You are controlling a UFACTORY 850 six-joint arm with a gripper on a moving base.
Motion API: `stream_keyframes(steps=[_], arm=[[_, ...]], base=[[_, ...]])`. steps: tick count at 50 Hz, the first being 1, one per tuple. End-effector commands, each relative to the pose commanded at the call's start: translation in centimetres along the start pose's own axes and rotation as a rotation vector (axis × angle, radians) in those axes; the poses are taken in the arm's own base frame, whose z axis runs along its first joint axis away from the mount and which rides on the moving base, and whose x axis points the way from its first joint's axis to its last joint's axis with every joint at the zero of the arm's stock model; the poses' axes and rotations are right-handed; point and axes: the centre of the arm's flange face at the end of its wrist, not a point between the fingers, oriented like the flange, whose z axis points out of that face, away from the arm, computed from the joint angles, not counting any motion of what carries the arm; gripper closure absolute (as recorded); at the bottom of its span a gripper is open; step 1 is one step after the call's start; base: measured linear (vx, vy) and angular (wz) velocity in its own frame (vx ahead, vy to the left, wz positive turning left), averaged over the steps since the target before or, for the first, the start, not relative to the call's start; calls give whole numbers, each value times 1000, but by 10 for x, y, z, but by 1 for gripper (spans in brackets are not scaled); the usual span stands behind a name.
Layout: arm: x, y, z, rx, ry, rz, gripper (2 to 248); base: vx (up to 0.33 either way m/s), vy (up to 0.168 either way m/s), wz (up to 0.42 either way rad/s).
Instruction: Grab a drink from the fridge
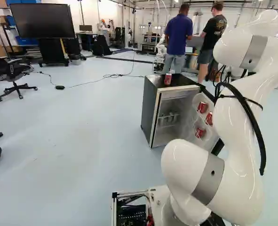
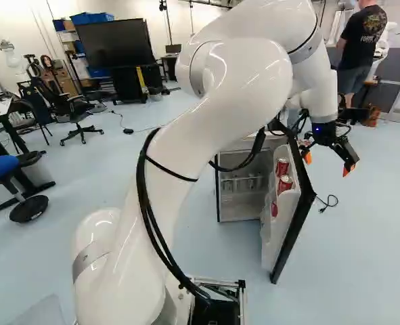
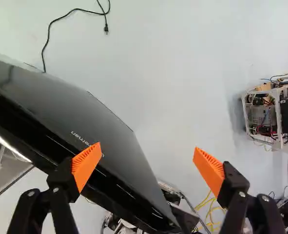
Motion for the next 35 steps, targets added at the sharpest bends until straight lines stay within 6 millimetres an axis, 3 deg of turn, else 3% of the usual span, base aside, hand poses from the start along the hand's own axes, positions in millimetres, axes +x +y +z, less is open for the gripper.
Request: stream_keyframes(steps=[35], arm=[[-38,-36,-18,7,-28,-72,3]], base=[[0,0,0]])
